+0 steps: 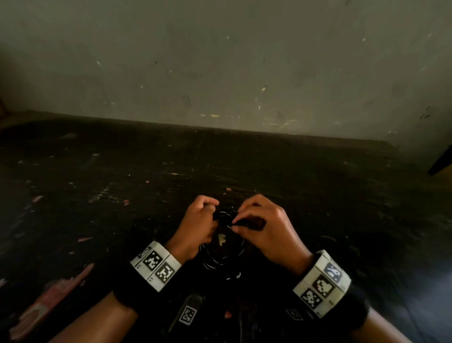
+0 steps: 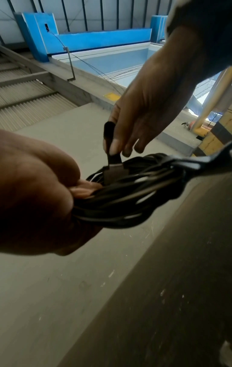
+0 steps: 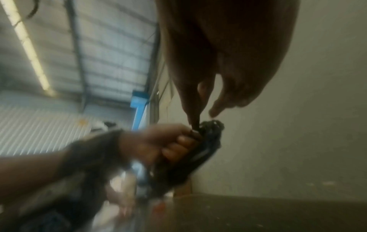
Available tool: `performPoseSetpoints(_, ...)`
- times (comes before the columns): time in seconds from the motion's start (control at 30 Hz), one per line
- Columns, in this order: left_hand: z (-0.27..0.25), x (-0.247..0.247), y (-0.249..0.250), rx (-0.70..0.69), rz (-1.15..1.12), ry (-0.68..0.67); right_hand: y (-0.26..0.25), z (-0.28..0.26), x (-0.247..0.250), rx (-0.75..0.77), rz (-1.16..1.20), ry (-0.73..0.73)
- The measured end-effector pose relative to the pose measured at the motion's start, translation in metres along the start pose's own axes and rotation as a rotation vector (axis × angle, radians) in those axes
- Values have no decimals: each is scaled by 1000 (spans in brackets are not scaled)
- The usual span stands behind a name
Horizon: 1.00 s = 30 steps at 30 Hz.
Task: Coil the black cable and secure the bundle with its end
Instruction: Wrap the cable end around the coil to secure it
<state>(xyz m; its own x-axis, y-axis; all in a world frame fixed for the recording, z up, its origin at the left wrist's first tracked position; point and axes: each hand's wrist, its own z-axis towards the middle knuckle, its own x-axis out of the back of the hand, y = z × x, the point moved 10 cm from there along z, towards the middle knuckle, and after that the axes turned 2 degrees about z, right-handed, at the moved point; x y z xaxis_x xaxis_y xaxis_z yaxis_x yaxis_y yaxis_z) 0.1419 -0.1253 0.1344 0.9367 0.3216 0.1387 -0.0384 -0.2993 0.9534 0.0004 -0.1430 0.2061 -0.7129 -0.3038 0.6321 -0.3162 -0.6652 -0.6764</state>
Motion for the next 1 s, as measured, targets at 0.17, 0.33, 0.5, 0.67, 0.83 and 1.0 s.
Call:
performPoseSetpoints(0.17, -5, -8, 1, -39, -44, -76, -5, -5, -10, 135, -17, 27)
performPoseSetpoints(0.33, -9, -3, -3, -53, -157, -94, 3, -9, 3, 116, -27, 230)
performPoseSetpoints(0.5, -11, -3, -11, -62, -199, -58, 3, -5, -17, 82, -163, 82)
performPoseSetpoints(0.67, -12, -10, -7, -83, -185, -103, -5, -2, -24, 137, -214, -11)
performPoseSetpoints(0.83, -5, -9, -13, -74, -201, -88, -1, -3, -23, 147, -205, 19)
performPoseSetpoints(1.0, -7, -22, -6, -114, -221, -174, -2, 0, -19, 177, -219, 28)
